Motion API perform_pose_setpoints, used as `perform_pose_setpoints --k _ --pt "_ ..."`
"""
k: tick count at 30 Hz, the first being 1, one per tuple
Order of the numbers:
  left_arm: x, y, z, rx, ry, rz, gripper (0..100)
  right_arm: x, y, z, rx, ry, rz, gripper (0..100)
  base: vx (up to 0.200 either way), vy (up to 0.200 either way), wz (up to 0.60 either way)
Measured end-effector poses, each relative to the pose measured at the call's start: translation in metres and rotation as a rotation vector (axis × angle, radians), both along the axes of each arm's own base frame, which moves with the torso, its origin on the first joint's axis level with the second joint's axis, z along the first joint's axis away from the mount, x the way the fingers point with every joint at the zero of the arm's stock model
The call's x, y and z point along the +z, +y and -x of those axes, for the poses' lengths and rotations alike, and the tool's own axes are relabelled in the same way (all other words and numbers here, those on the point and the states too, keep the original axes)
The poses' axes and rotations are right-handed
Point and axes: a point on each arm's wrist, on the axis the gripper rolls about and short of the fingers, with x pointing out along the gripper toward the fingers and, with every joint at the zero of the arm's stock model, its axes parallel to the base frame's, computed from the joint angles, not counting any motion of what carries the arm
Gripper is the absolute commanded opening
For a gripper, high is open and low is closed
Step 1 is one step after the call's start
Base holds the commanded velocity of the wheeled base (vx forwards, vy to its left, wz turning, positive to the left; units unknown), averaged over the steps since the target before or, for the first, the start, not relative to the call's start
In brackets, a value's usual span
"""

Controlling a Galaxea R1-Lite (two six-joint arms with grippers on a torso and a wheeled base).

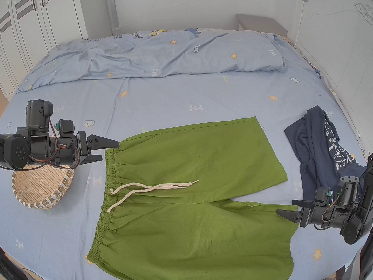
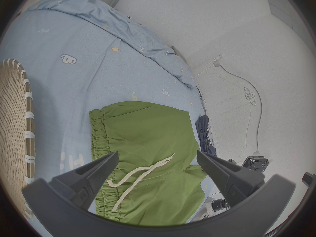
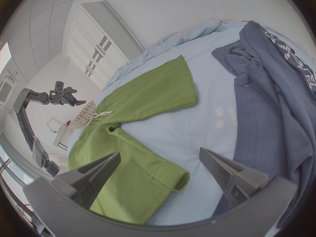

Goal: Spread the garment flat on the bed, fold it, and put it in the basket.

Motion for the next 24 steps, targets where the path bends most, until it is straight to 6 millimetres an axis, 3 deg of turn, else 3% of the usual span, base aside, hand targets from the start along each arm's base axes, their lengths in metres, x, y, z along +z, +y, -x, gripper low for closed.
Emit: perform_pose_setpoints --k 4,5,24 --pt "0.0006 -0.0003 0.0004 -0.001 -0.002 0.0 100 -0.0026 0.0002 -0.0004 0.0 0.011 0.0 100 0.0 0.0 0.0" --pt "0.0007 -0.0003 0.0004 -0.001 -0.002 0.0 100 -0.003 0.0004 -0.0004 0.001 0.013 0.001 0 0.0 0.0 0.0" --pt "0.0019 -0.0003 0.0022 0.0 -0.005 0.001 100 -0.003 -0.001 -0.0076 -0.014 0.005 -0.009 0 0.0 0.0 0.0"
